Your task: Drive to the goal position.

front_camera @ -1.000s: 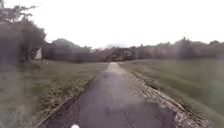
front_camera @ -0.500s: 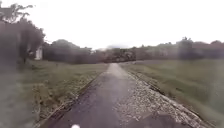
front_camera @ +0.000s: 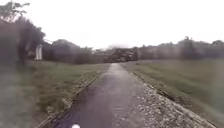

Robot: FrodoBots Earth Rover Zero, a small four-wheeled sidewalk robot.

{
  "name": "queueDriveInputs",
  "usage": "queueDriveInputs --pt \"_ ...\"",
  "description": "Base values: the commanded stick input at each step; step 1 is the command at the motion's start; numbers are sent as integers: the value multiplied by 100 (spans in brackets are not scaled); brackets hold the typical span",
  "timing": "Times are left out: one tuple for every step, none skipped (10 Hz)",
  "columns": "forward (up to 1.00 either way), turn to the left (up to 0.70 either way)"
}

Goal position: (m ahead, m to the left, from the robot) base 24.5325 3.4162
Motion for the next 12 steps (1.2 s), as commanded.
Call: queueDriveInputs --pt "70 0" --pt "70 0" --pt "70 0" --pt "70 0" --pt "70 0" --pt "70 0" --pt "70 0" --pt "70 0" --pt "70 0" --pt "70 0" --pt "70 0" --pt "70 0"
